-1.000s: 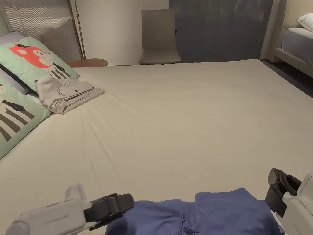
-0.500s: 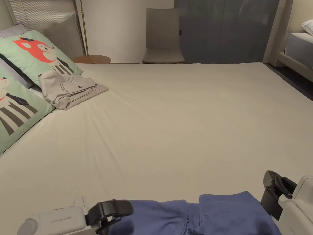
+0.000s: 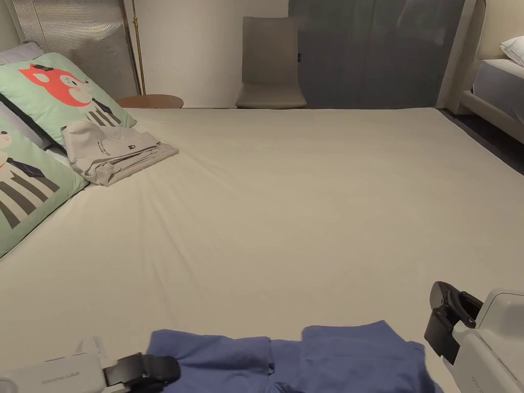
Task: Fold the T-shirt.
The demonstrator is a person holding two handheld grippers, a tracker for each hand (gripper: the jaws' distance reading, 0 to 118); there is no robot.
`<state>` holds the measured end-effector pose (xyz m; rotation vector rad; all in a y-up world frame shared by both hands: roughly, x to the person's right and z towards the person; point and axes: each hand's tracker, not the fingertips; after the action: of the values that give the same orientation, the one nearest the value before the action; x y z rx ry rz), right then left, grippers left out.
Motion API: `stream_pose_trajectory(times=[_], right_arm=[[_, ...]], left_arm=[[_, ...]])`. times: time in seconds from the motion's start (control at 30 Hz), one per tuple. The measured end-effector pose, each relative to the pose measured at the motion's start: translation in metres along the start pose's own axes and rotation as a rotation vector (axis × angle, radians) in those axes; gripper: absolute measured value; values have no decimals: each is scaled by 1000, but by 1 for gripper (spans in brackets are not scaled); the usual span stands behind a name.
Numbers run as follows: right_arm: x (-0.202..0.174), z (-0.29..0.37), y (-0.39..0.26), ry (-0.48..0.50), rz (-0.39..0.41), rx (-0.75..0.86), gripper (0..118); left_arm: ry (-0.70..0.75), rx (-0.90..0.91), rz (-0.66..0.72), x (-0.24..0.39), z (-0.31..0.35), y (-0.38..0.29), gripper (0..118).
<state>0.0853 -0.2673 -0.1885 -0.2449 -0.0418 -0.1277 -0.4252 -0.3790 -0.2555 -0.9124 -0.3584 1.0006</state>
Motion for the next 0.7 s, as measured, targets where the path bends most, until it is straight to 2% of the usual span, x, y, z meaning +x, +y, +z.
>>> stream_pose_trajectory(times=[0.17,0.3,0.43,0.7], right_arm=[[-4,-4,-3,20,-15,-4,0],[-10,-6,-6,45,-24,-13,0],[-11,-5,-5,59,-17,-12,0],[15,7,0,14,-35,13,0]], left_arm=[[143,86,-16,6,49,7,7],[119,68,-57,38,49,-1,7],[9,24,-128,90,16,-10,7],[-30,-132,-239,166,-106,-37,7]])
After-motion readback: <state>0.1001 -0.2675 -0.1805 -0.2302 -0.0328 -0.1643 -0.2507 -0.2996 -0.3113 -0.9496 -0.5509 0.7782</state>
